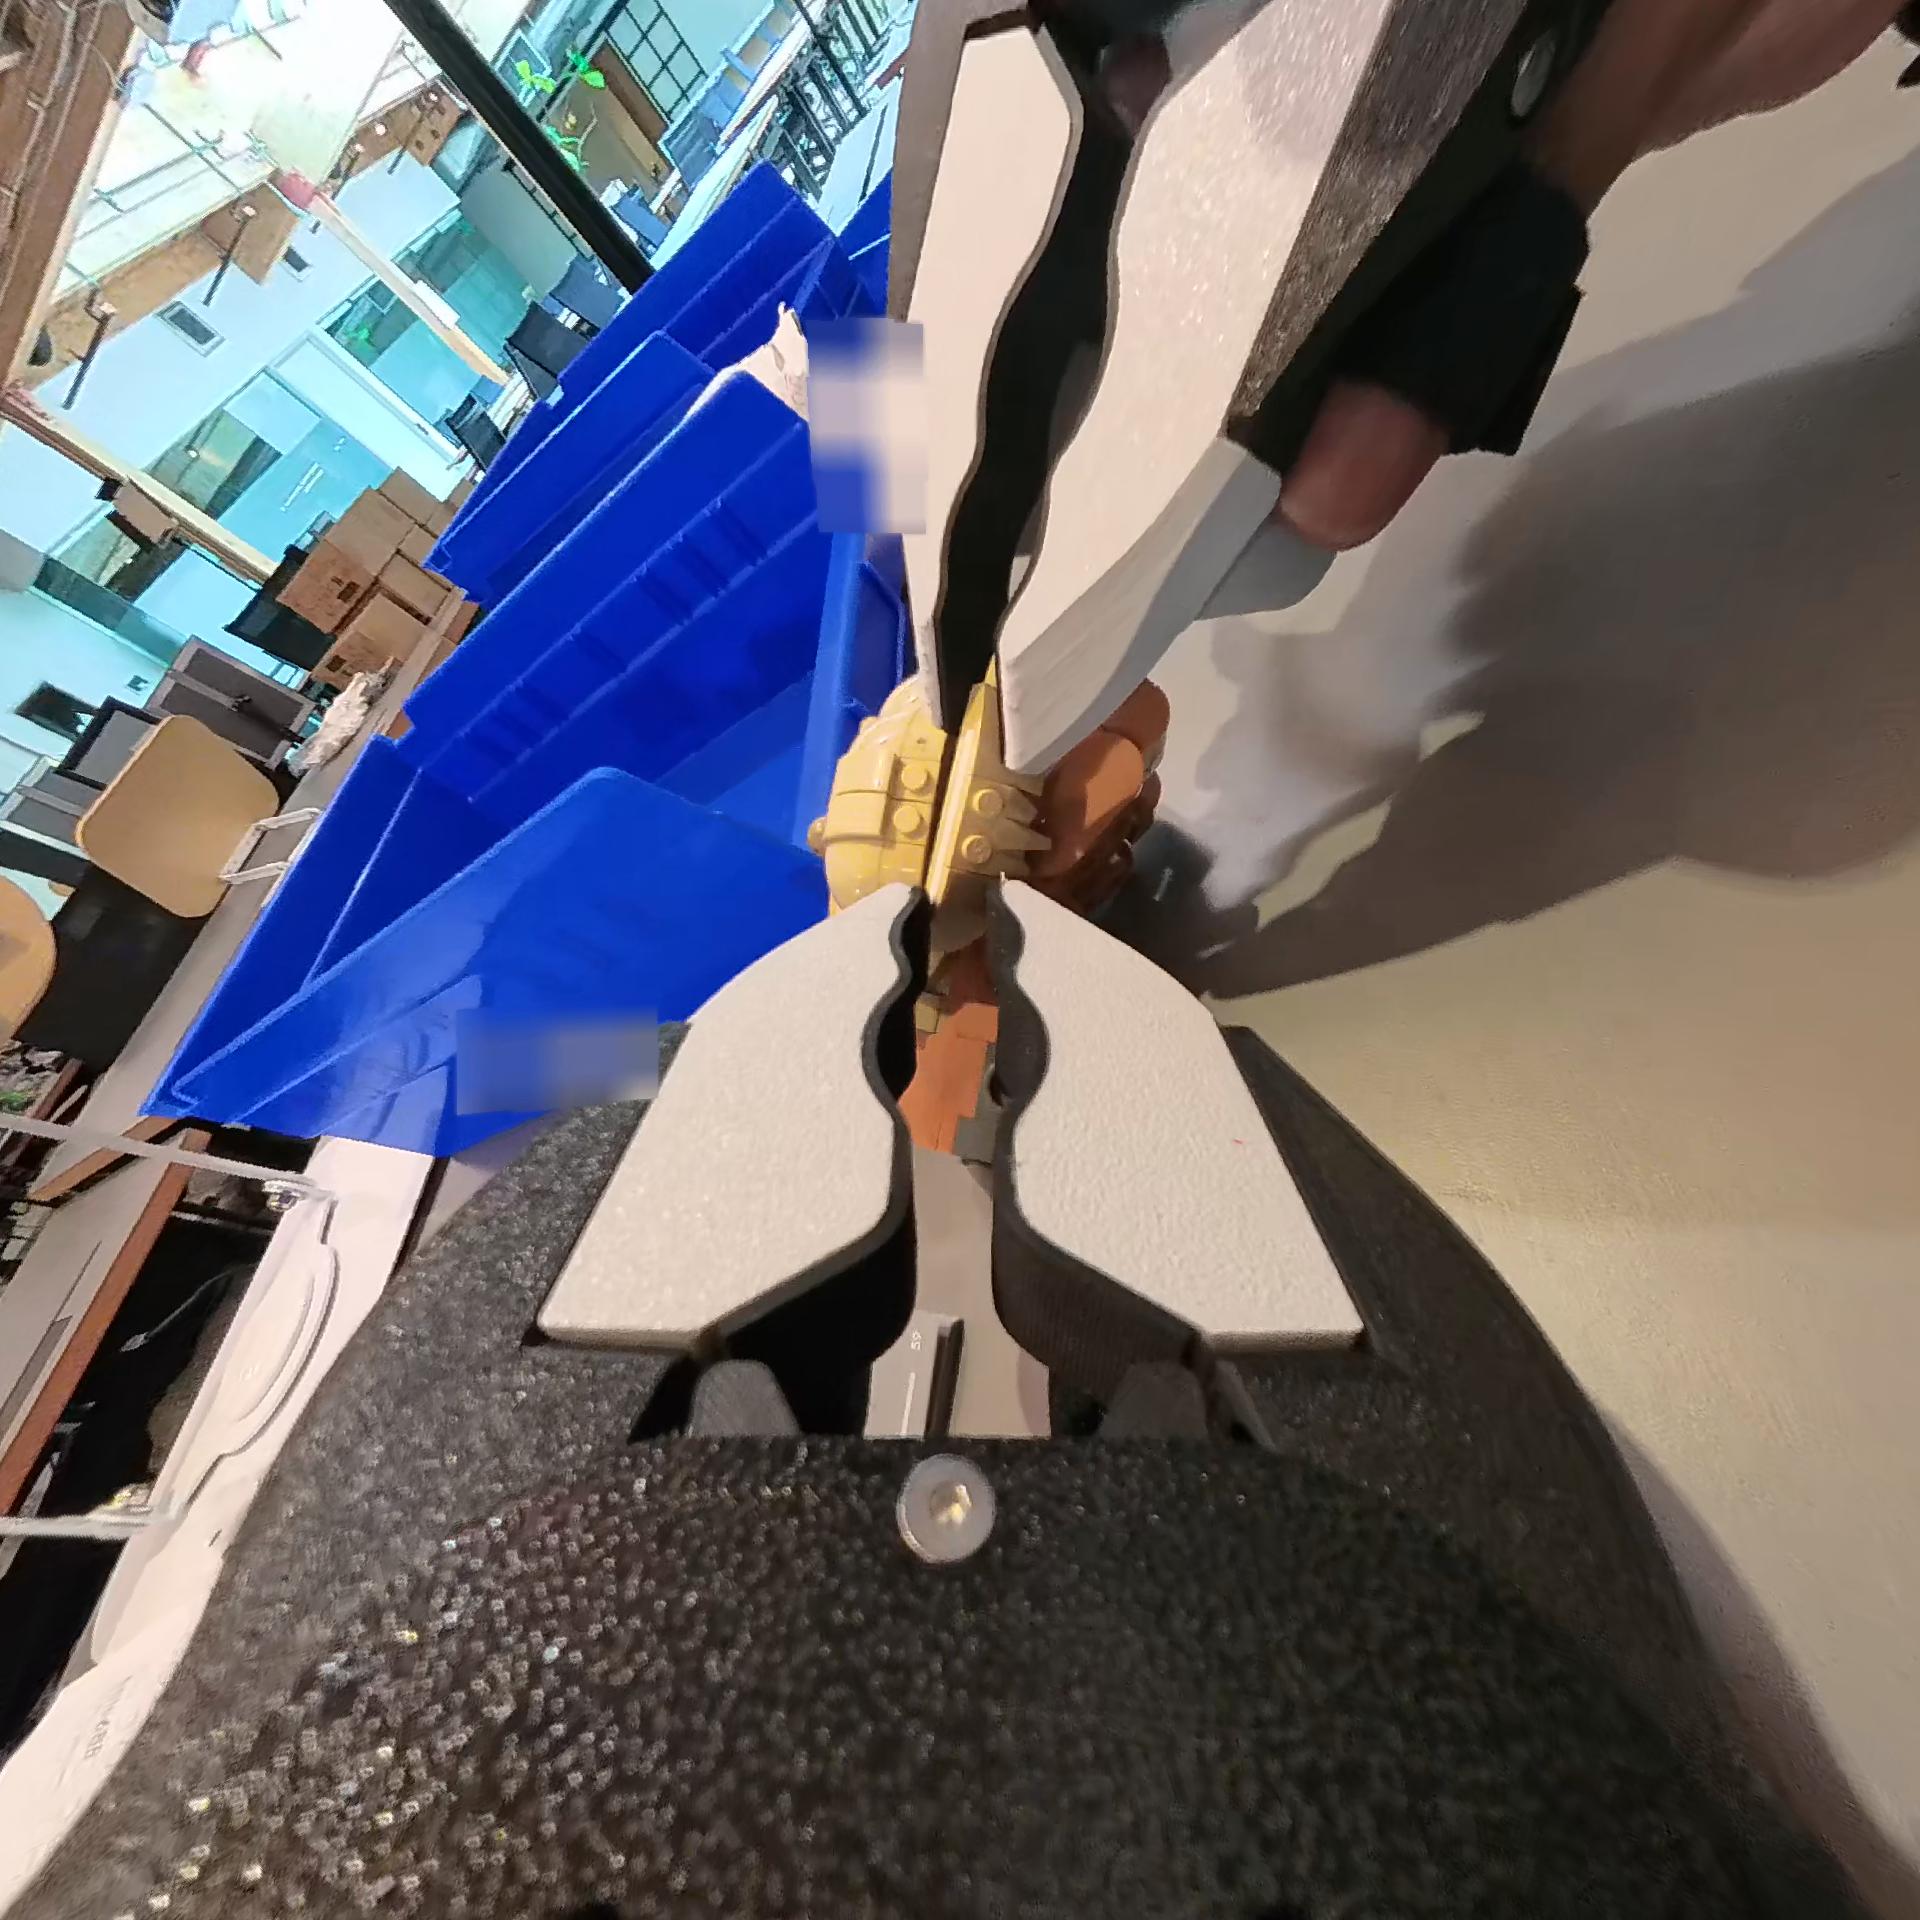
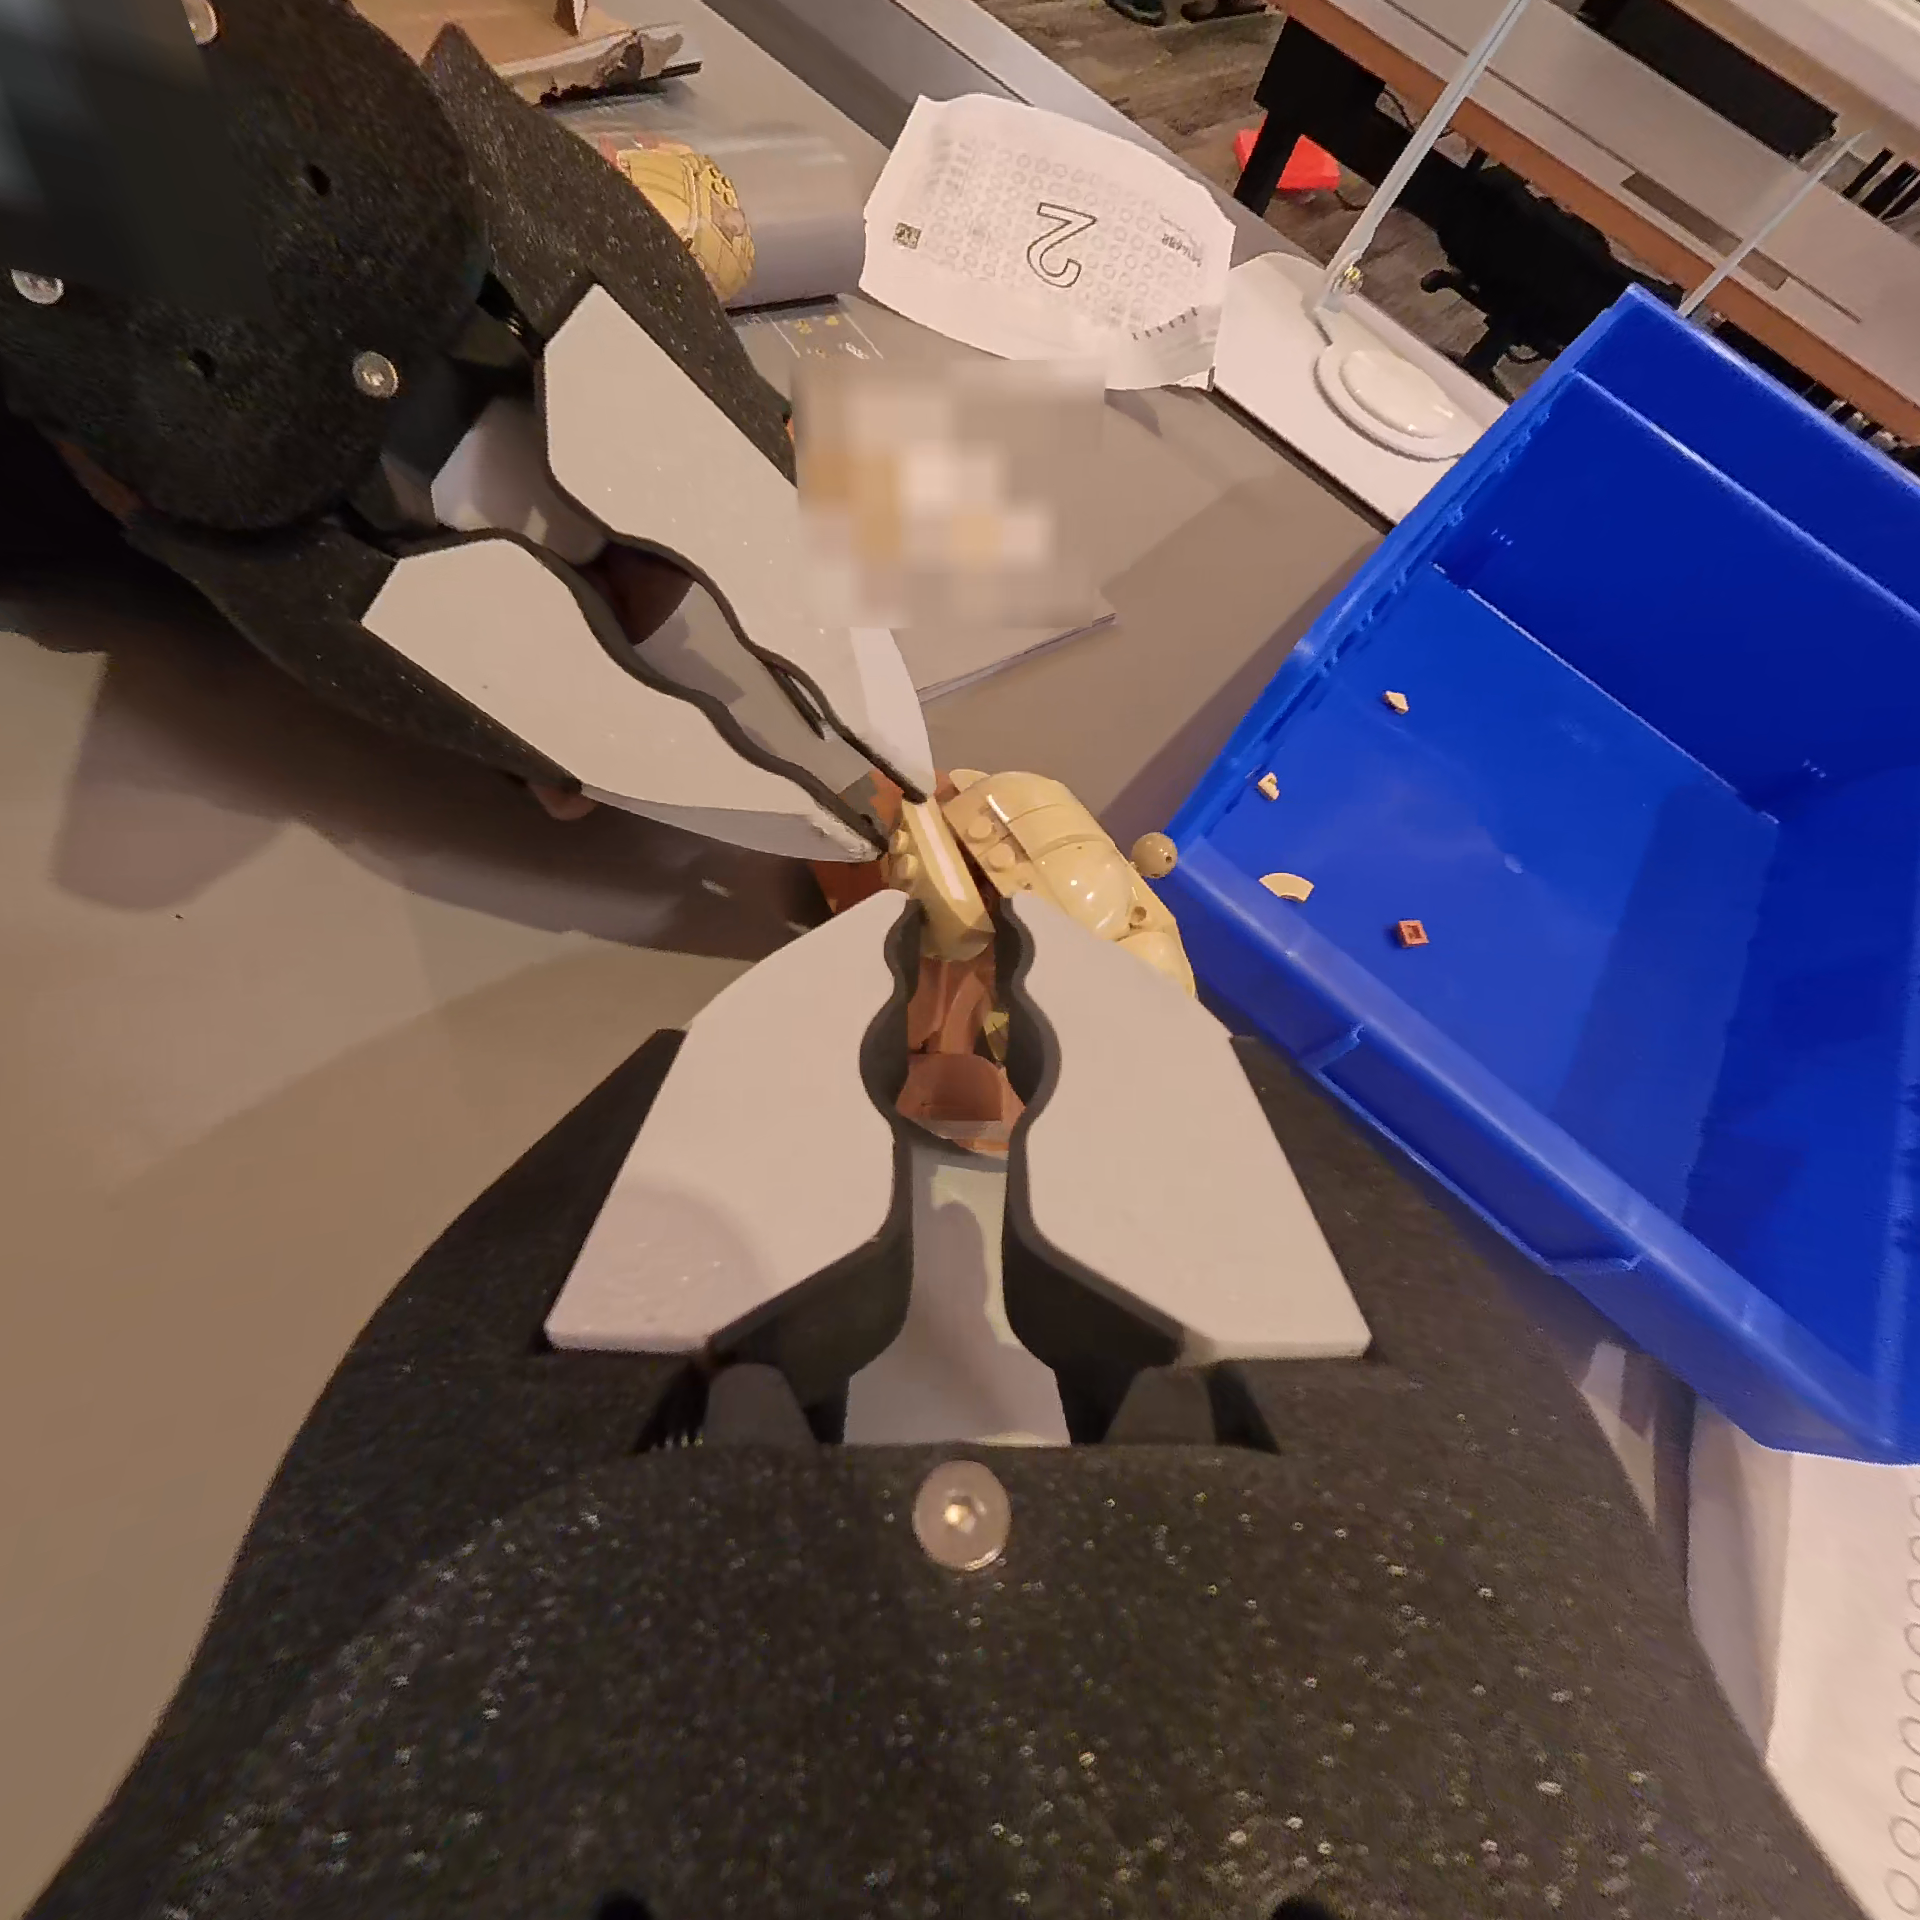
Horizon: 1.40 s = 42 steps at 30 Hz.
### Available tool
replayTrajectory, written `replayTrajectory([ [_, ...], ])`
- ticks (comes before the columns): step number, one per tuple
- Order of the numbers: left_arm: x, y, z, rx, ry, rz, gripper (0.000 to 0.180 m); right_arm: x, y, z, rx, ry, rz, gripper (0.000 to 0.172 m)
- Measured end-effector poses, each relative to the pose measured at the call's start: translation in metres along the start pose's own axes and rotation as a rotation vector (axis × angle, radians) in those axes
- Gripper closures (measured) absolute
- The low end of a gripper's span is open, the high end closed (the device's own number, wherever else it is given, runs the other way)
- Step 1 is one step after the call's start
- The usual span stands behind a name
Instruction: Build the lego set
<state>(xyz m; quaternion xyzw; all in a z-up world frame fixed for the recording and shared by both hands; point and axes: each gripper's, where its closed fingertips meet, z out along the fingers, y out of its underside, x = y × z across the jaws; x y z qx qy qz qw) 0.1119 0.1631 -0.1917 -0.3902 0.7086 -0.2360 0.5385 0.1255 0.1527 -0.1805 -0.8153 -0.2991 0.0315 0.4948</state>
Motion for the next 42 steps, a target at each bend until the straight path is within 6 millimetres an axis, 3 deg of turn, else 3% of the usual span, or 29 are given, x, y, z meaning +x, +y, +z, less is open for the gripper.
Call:
replayTrajectory([
  [11, 0.001, -0.003, 0.004, -0.001, -0.005, -0.004, 0.171, 0.011, 0.002, -0.003, 0.013, 0.059, -0.018, 0.151],
  [18, 0.003, -0.005, 0.007, -0.008, 0.006, -0.008, 0.174, 0.006, 0.005, -0.009, 0.043, 0.057, -0.406, 0.15],
  [22, 0.002, -0.006, 0.008, -0.011, 0.005, -0.01, 0.174, 0.01, 0.01, -0.01, 0.037, 0.027, -0.403, 0.151],
  [31, 0.003, -0.007, 0.009, -0.022, 0.01, -0.006, 0.174, 0.003, -0.003, -0.01, 0.094, -0.135, -0.102, 0.156],
  [42, 0.004, -0.012, 0.006, -0.004, -0.042, 0.075, 0.168, 0.005, 0.003, -0.005, 0.1, -0.275, 0.367, 0.163],
])
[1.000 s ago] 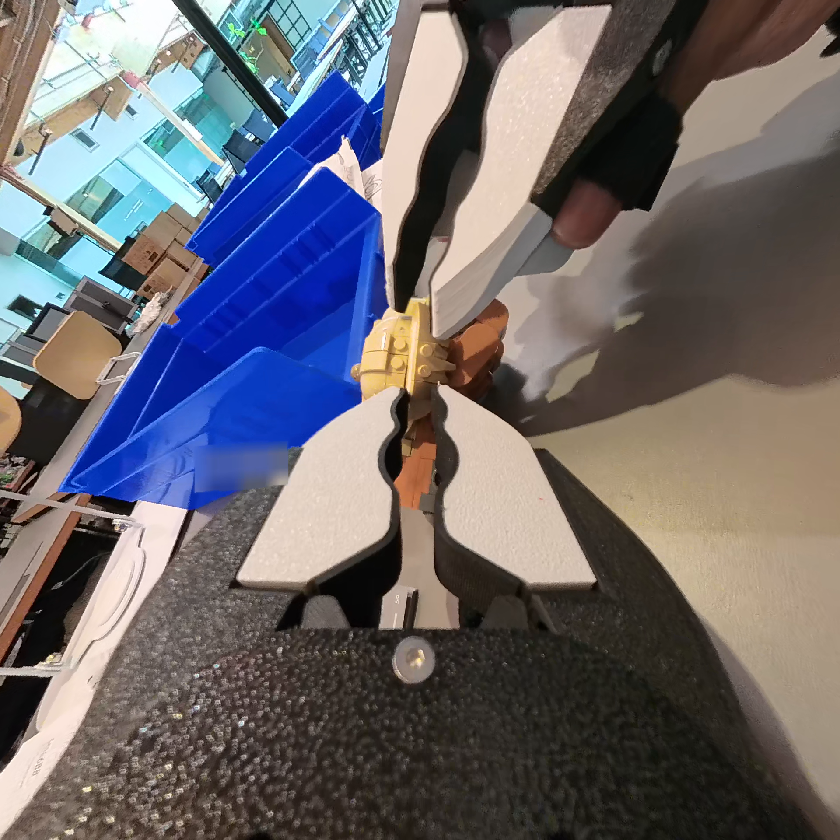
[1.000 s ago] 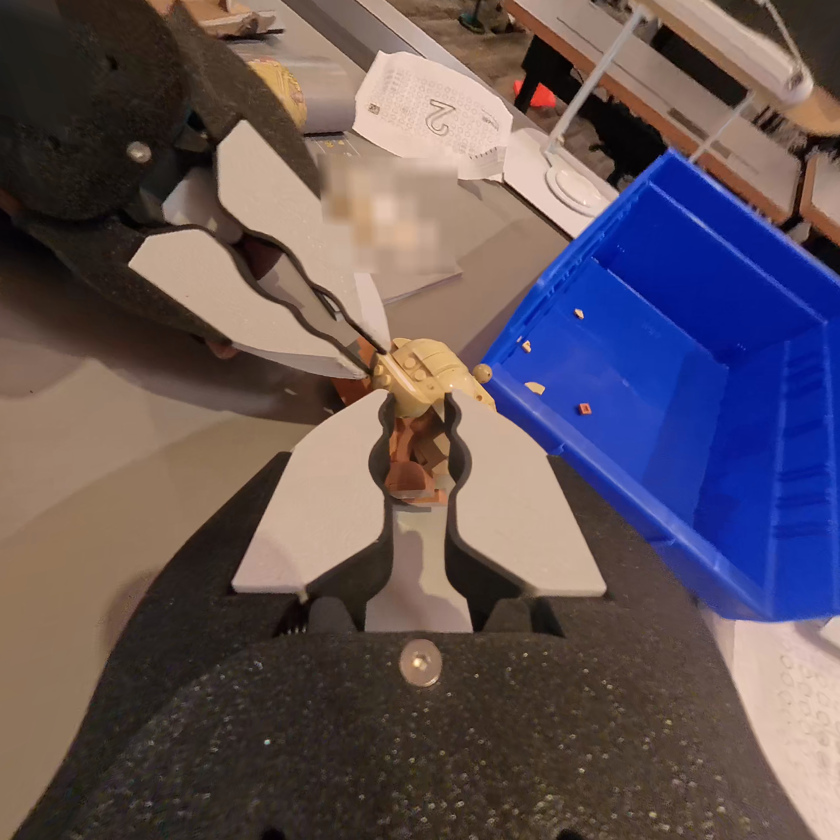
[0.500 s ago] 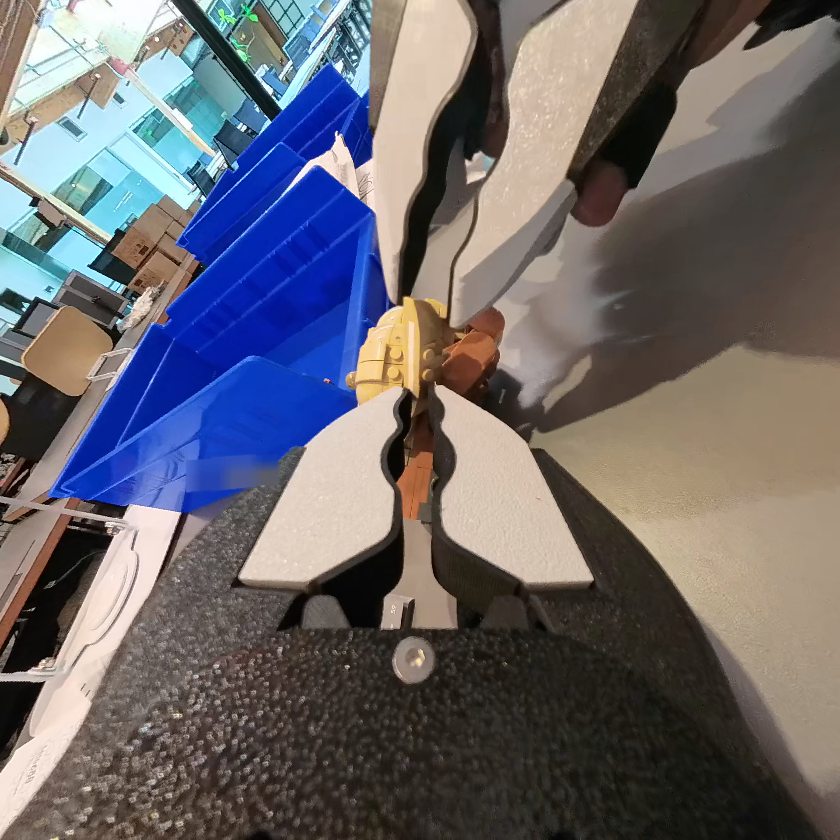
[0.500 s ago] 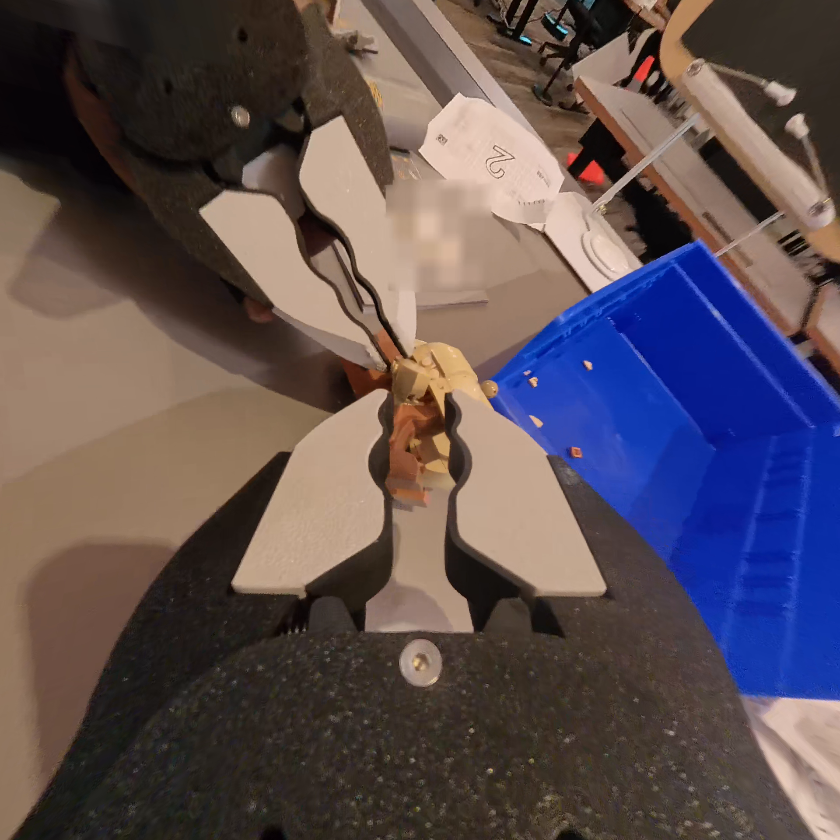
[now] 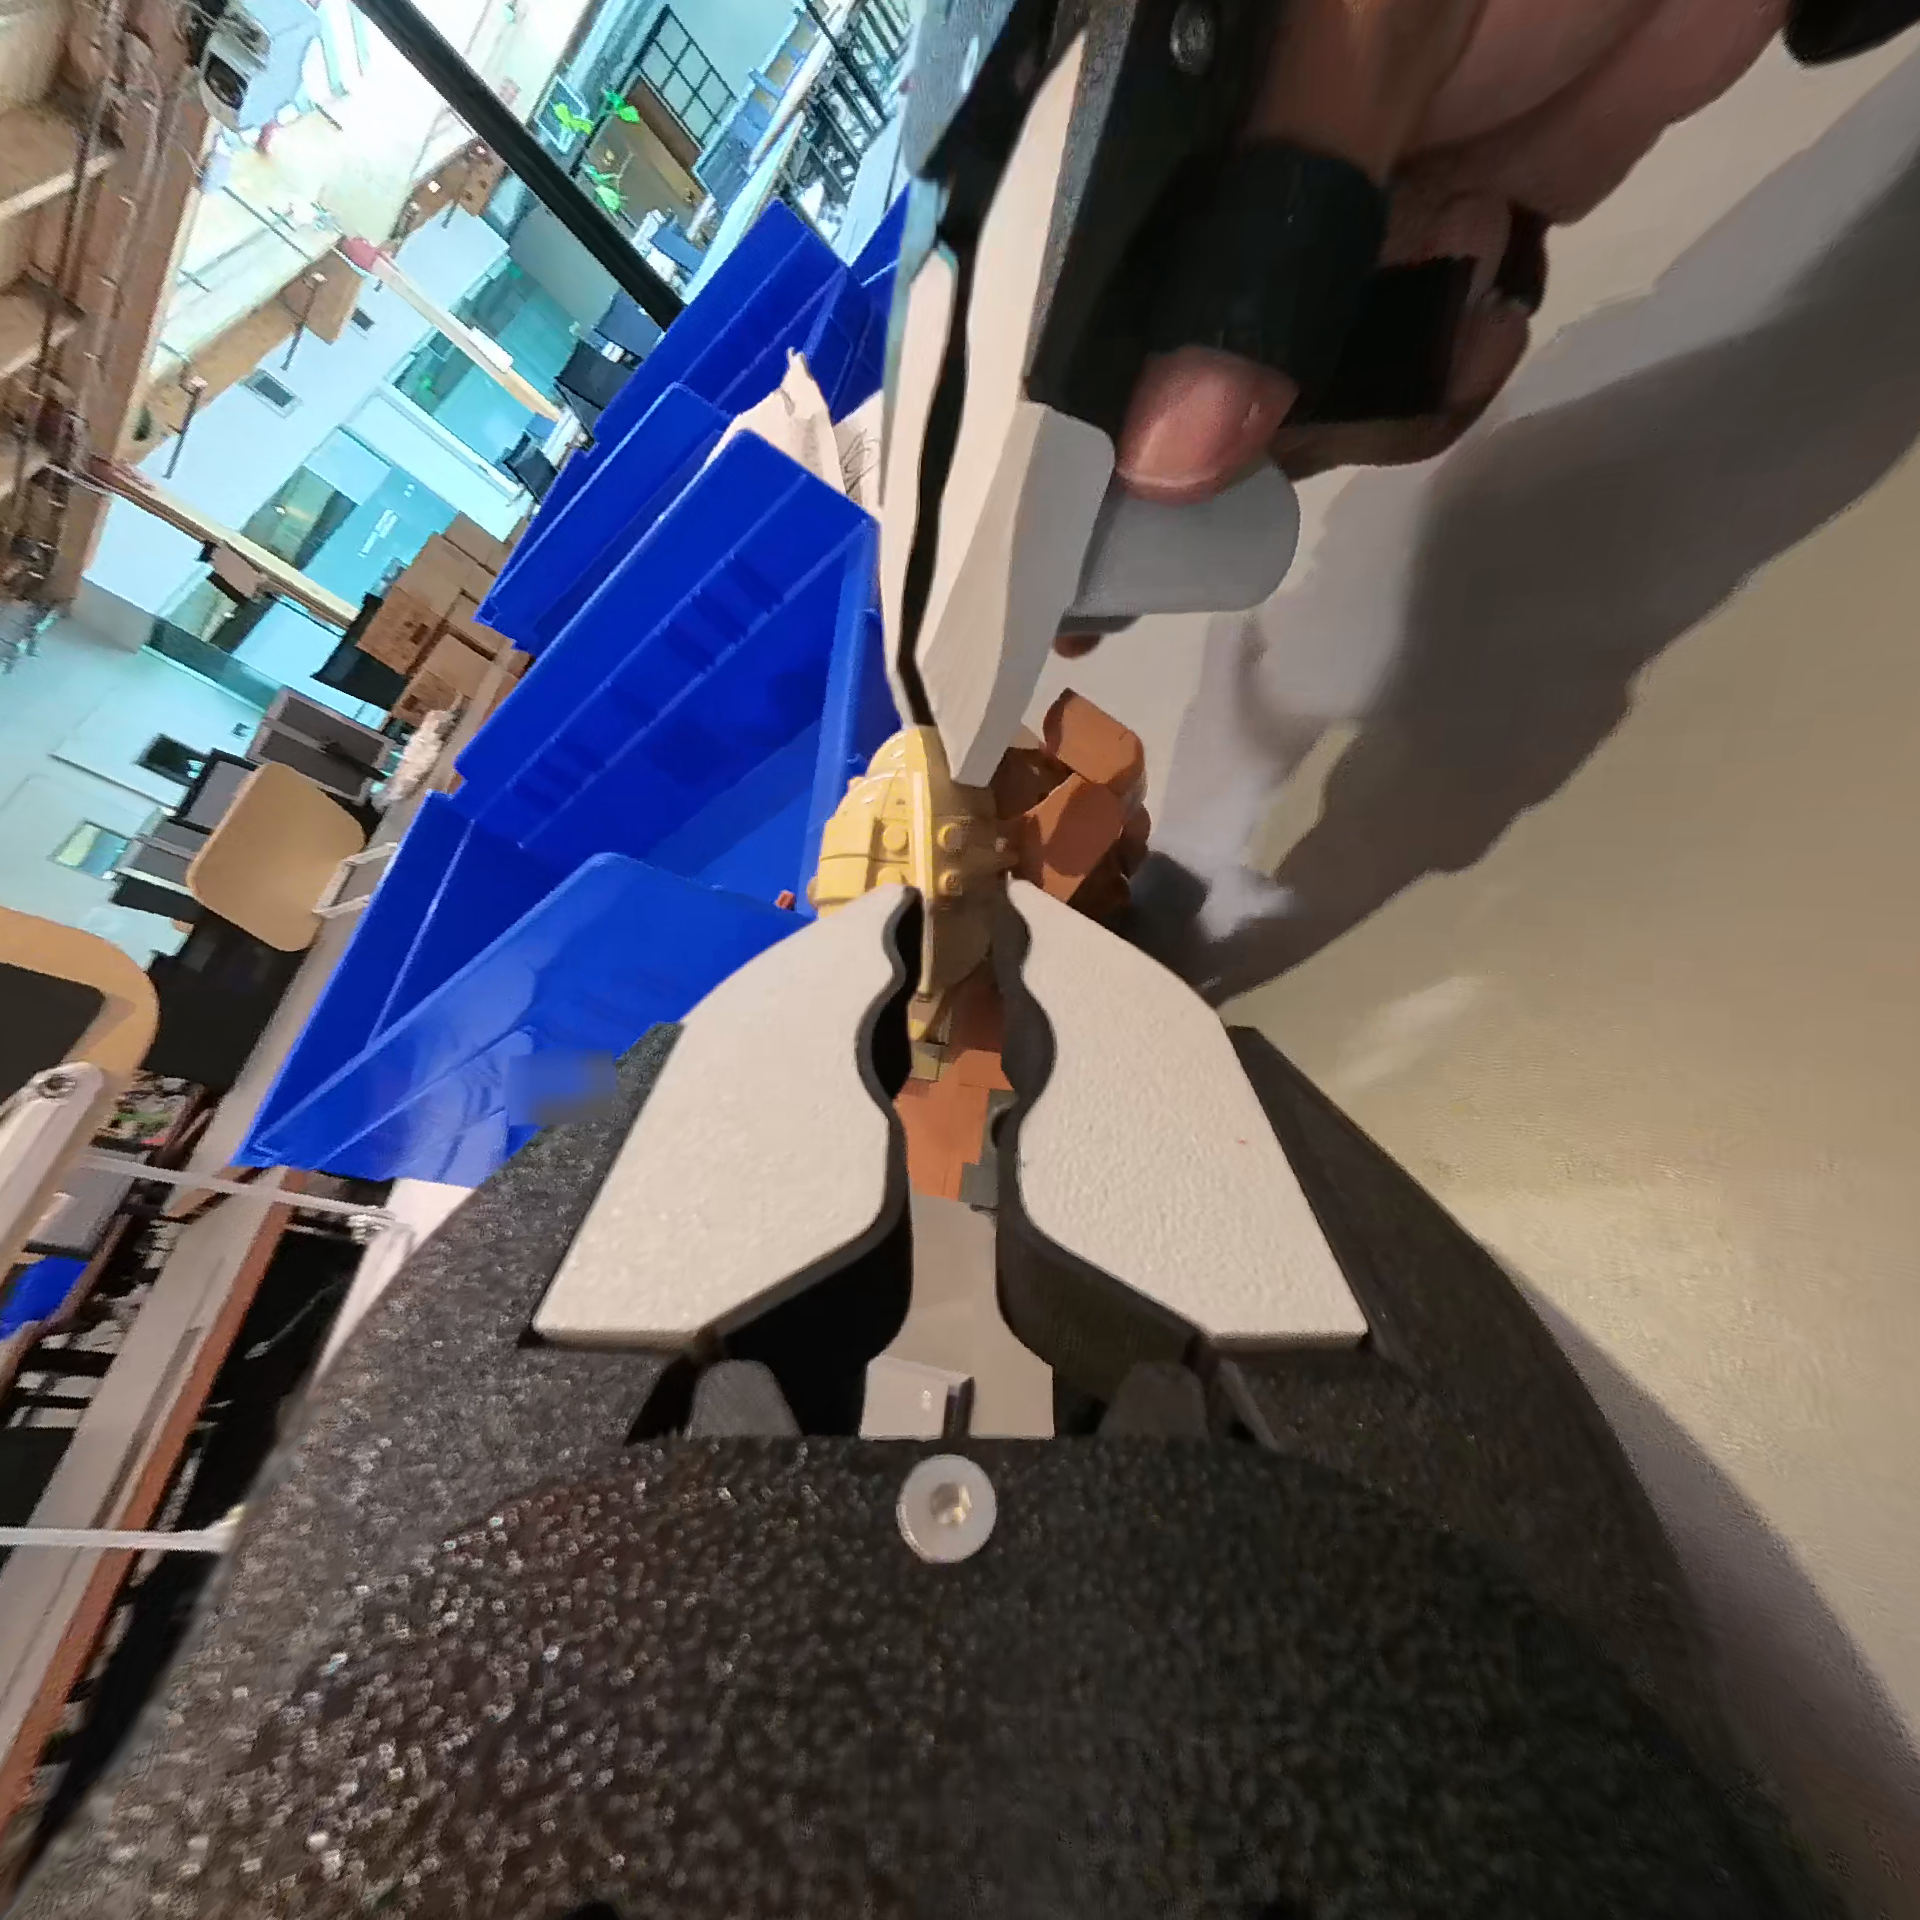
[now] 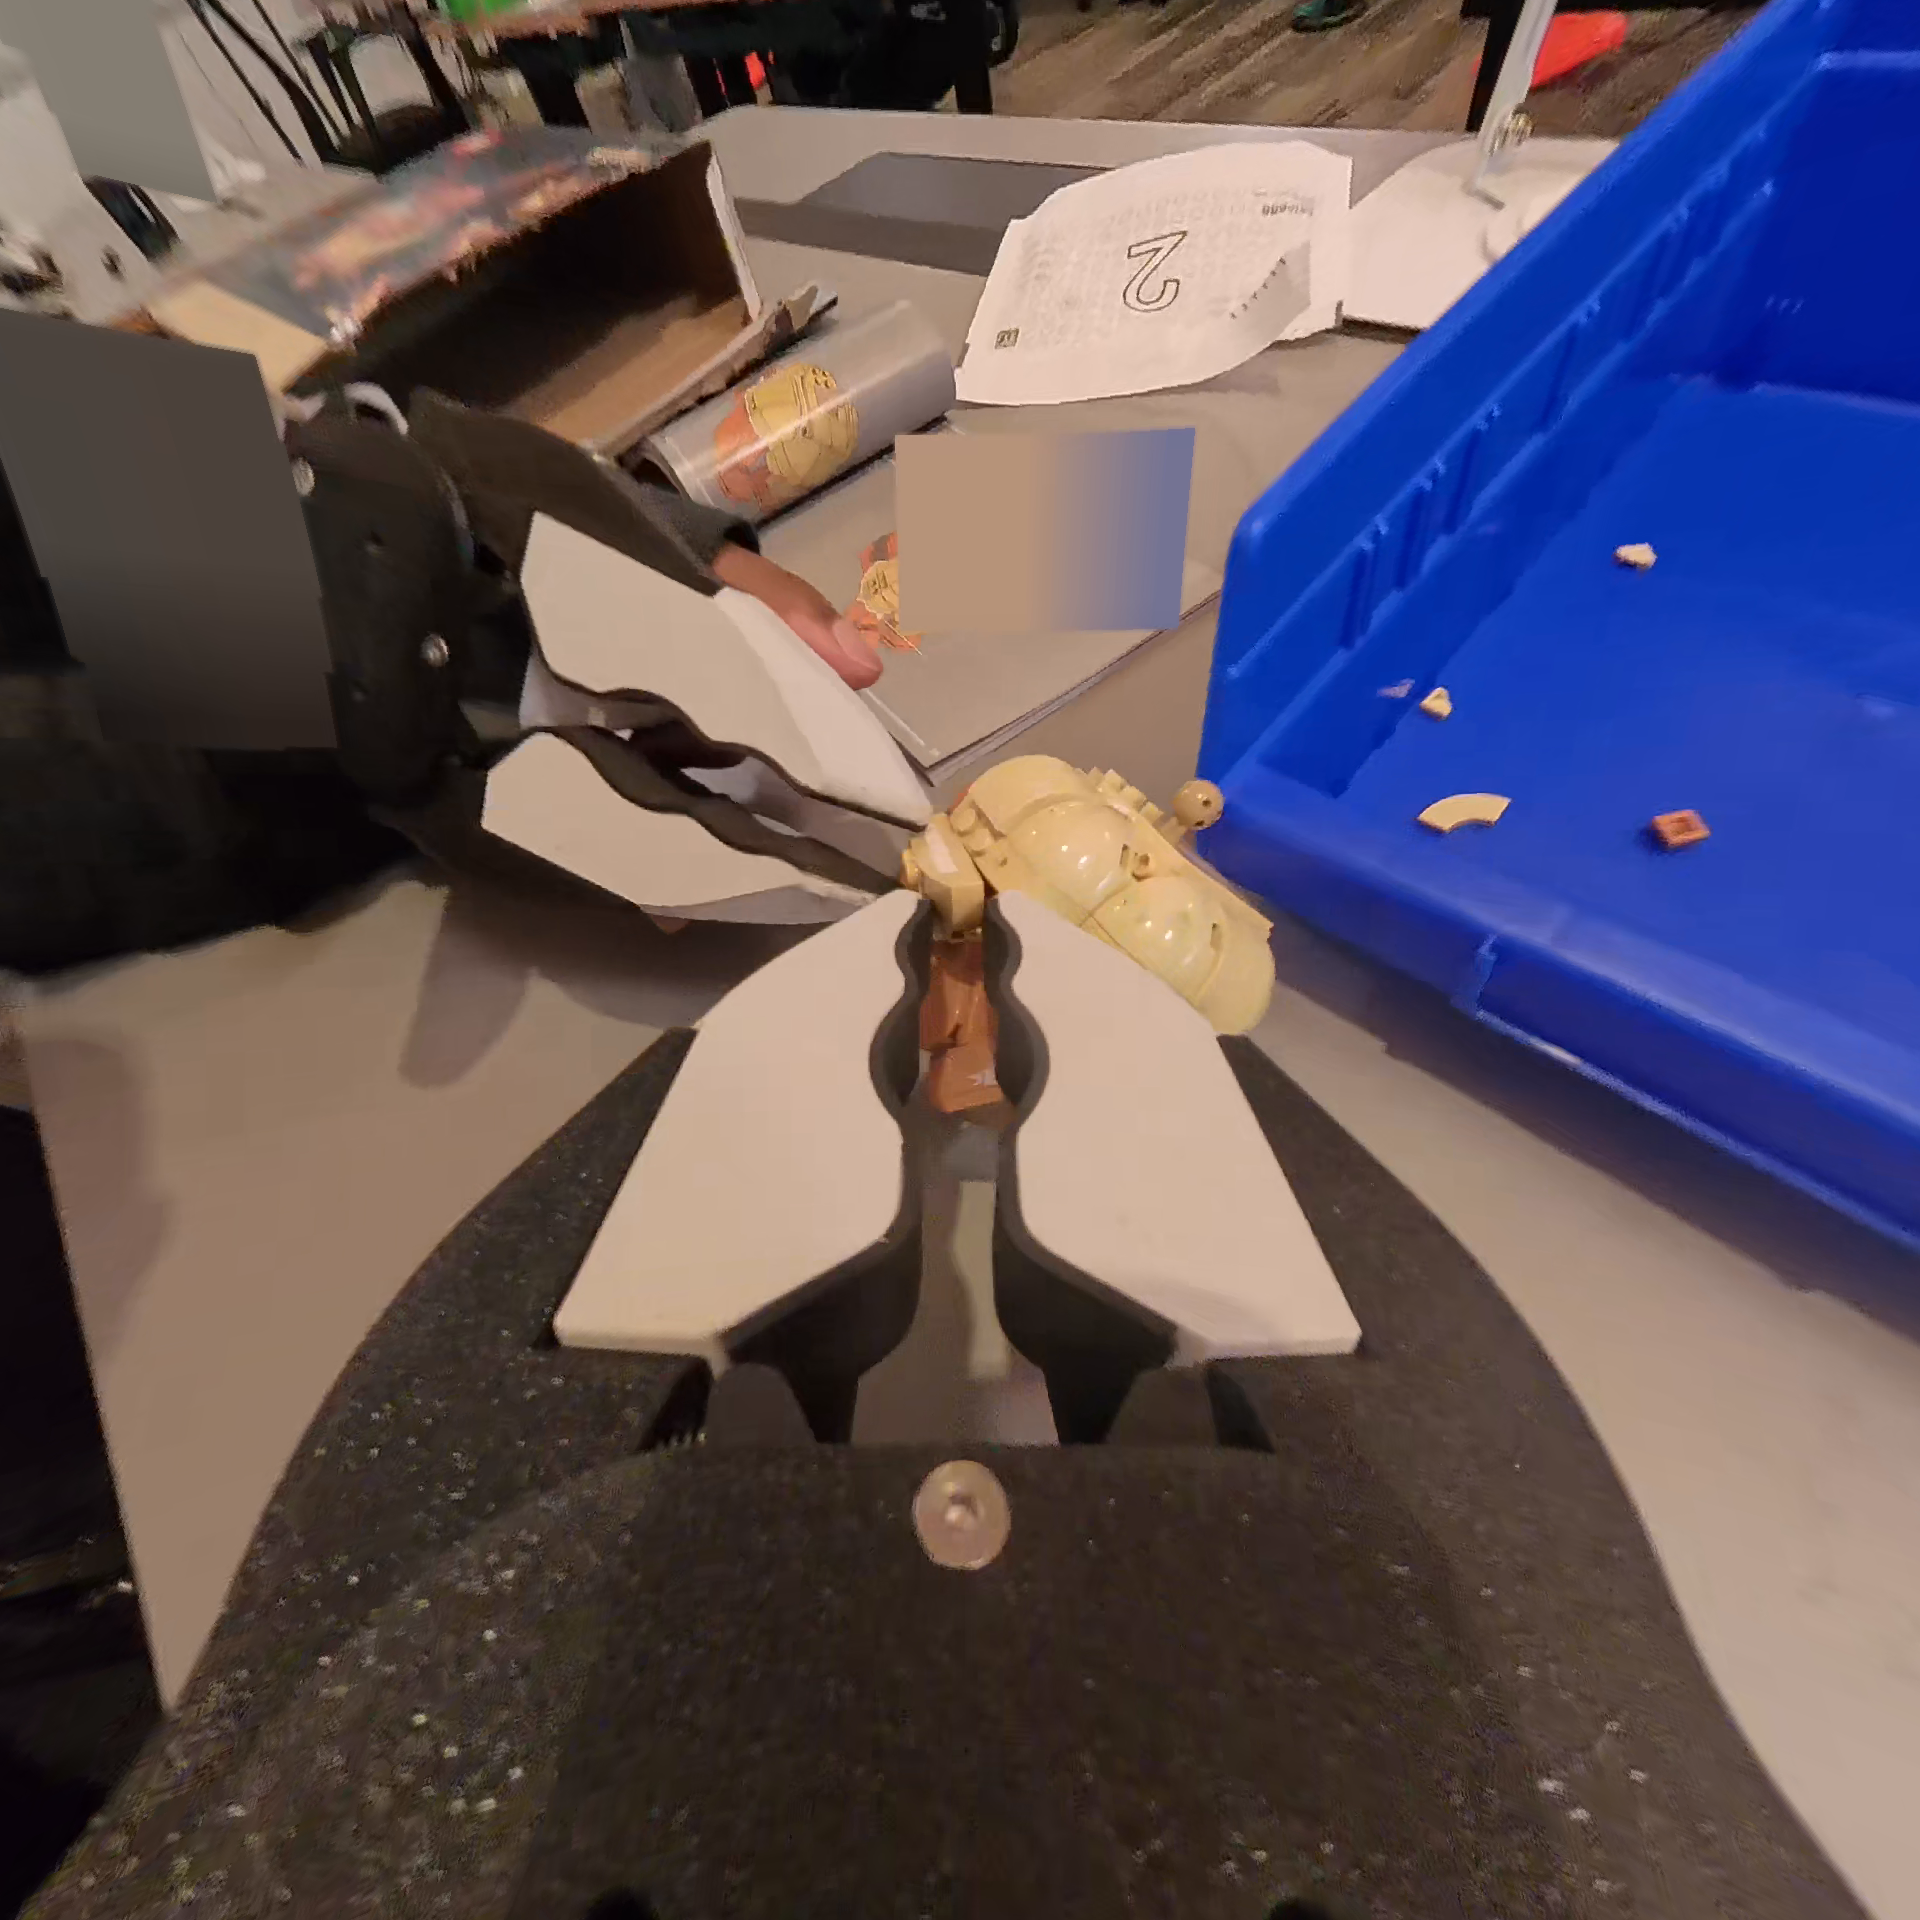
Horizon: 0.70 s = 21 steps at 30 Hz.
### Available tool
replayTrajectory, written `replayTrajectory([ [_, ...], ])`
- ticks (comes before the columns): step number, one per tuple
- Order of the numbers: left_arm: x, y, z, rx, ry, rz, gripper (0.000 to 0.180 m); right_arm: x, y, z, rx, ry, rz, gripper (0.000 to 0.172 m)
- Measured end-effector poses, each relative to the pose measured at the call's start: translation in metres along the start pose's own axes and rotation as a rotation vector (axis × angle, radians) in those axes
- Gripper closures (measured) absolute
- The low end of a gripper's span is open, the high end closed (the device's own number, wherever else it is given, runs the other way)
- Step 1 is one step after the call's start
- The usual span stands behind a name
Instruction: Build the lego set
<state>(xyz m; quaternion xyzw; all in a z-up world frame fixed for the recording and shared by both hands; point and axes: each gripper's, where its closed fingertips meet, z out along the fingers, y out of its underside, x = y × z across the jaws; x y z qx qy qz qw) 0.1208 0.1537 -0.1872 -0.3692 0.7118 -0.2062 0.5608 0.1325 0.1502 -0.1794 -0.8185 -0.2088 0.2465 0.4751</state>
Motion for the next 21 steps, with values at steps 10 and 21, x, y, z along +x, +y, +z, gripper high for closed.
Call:
replayTrajectory([
  [10, -0.003, -0.003, 0.003, -0.031, -0.056, 0.096, 0.173, 0.003, 0.002, 0.0, 0.037, -0.002, 0.113, 0.162],
  [21, 0.0, -0.007, 0.007, -0.039, -0.023, 0.06, 0.173, 0.007, 0.0, -0.009, 0.03, 0.125, -0.115, 0.15],
])
